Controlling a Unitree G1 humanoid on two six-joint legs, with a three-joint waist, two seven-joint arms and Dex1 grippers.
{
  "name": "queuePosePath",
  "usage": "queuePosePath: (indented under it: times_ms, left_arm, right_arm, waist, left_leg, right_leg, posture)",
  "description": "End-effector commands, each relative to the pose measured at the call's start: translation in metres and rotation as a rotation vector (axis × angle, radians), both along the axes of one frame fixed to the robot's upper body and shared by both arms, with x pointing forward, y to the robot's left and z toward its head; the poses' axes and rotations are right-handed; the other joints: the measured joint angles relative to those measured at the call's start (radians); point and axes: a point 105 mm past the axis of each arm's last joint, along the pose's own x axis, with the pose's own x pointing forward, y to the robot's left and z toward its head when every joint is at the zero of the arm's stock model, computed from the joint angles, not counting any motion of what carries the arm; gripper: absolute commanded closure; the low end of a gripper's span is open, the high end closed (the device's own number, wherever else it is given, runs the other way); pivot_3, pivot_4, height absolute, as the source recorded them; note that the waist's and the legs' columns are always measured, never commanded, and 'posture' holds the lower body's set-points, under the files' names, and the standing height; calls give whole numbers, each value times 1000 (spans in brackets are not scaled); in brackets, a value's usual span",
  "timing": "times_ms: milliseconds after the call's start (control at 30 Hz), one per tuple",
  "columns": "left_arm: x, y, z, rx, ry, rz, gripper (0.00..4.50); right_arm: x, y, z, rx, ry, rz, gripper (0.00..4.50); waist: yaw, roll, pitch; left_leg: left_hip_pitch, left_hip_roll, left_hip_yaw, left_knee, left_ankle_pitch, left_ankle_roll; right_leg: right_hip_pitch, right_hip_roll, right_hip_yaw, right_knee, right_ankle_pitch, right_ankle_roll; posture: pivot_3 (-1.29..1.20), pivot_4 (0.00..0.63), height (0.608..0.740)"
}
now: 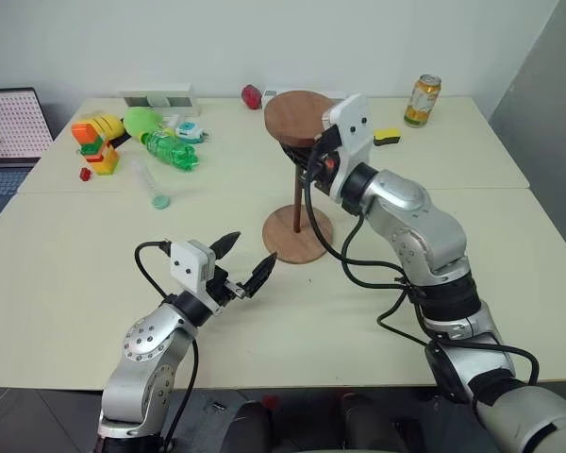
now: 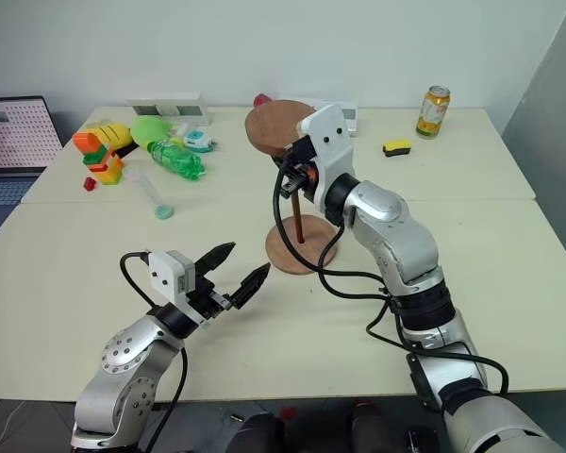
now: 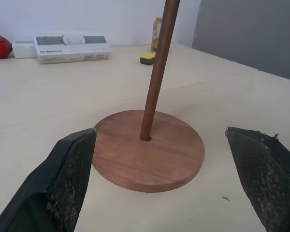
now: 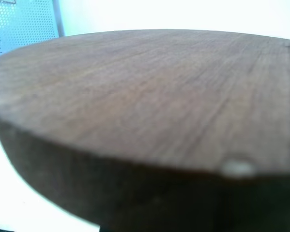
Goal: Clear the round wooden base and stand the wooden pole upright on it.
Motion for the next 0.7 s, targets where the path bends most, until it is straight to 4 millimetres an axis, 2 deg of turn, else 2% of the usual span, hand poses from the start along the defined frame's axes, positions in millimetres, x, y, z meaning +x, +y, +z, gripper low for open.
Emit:
queuePosePath:
  times_ms: [33, 400, 700]
  left_arm:
    - [0, 0, 11, 7, -48, -10, 0]
    - [0, 0, 10, 13, -44, -23, 0]
    - [-1, -1, 9, 12, -41, -31, 0]
  right_arm:
    - [2, -5, -18, -28, 117, 0, 4059]
    - [1, -9, -32, -103, 134, -13, 4059]
    - [2, -10, -26, -132, 143, -4, 4059]
  waist:
    - [0, 0, 0]
    - [0, 0, 0]
    - [0, 0, 0]
  left_leg:
    - [1, 0, 0, 0, 0, 0]
    - [1, 0, 0, 0, 0, 0]
    - [2, 0, 0, 0, 0, 0]
  right_leg:
    - [1, 0, 0, 0, 0, 0]
    - [1, 0, 0, 0, 0, 0]
    - [1, 0, 0, 0, 0, 0]
  posture:
    - [0, 150, 740]
    - [0, 150, 740]
    - [0, 150, 740]
